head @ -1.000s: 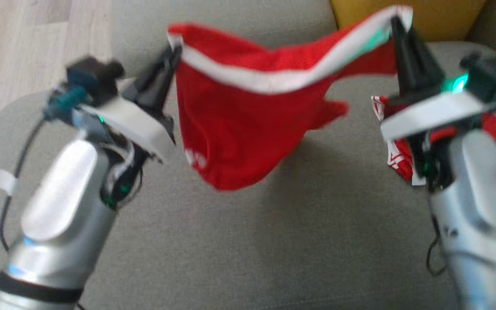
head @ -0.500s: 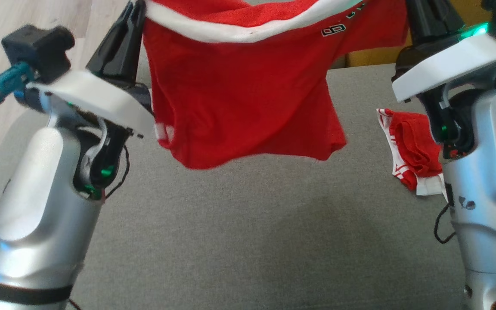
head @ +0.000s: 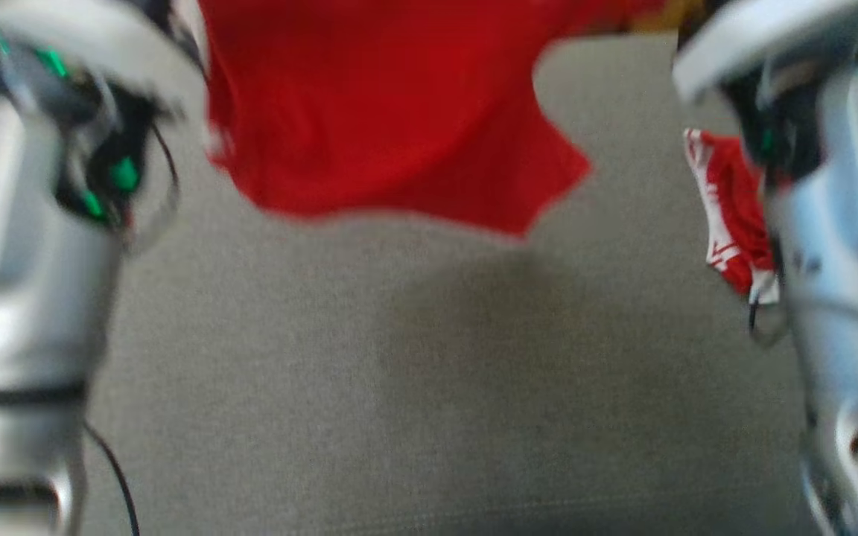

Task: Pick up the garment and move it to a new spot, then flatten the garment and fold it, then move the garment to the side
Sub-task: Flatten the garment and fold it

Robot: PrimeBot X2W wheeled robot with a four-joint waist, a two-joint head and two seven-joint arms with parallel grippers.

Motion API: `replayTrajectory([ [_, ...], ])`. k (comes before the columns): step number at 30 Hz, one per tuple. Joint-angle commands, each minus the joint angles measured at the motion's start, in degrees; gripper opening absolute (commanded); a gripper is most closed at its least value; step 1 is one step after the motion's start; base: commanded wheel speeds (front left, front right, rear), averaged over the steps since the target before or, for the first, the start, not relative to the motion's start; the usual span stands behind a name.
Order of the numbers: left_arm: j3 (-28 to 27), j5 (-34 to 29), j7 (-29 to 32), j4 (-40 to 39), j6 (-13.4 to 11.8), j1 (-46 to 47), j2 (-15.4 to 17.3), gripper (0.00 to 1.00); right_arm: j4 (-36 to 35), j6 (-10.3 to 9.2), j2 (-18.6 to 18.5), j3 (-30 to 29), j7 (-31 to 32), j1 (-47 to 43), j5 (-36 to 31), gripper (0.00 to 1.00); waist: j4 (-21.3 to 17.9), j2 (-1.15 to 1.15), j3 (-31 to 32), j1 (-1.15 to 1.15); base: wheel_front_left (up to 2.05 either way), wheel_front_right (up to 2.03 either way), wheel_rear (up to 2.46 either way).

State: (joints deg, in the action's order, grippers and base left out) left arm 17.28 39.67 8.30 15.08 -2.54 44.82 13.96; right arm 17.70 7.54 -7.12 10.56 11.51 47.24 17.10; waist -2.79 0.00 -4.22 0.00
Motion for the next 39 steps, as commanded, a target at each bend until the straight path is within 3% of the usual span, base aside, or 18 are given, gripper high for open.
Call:
replayTrajectory([
  [1, -3.2, -1.1, -0.3, 2.0, 0.3, 10.5, 2.6, 0.00, 1.4, -0.05, 1.1, 1.9, -2.3, 10.0, -0.9, 0.00, -0.2, 0.00, -8.2, 0.00, 0.00, 0.00, 0.00],
  [5, -4.3, -2.3, -2.7, 9.3, 0.5, 20.3, 2.7, 0.00, 8.6, -0.05, 1.5, 3.5, -6.5, 20.2, -2.7, 0.00, -0.6, 0.00, -13.5, 0.00, 0.00, 0.00, 0.00],
  [10, -6.8, -2.6, -10.7, 20.5, 1.3, 34.7, 1.2, 0.00, 21.8, -0.05, 2.9, 2.7, -15.9, 34.6, -5.6, 0.00, -0.9, 0.00, -19.2, 0.00, 0.00, 0.00, 0.00],
  [17, -7.4, -1.4, -18.9, 33.5, 5.5, 40.7, -2.0, 0.00, 36.0, -0.05, 4.1, 0.7, -24.5, 40.6, -6.3, 0.00, 0.6, 0.00, -23.2, 0.00, 0.00, 0.00, 0.00],
  [22, -4.9, -1.7, -21.3, 40.2, 8.6, 36.9, -4.3, 0.00, 42.6, -0.05, 4.2, 1.2, -25.9, 37.3, -5.0, 0.00, 2.0, 0.00, -24.5, 0.00, 0.00, 0.00, 0.00],
  [28, 0.1, -1.9, -22.8, 44.0, 10.0, 25.6, -6.1, 0.00, 49.1, -0.05, 4.2, 6.0, -26.2, 27.5, -1.7, 0.00, 3.7, 0.00, -20.9, 0.00, 0.00, 0.00, 0.00],
  [39, 13.5, 0.8, -21.9, 40.3, 10.0, 5.0, -2.2, 0.00, 52.8, -0.05, 2.0, 15.5, -19.5, 12.1, 4.0, 0.00, 4.5, 0.00, -10.3, 0.00, 0.00, 0.00, 0.00],
])
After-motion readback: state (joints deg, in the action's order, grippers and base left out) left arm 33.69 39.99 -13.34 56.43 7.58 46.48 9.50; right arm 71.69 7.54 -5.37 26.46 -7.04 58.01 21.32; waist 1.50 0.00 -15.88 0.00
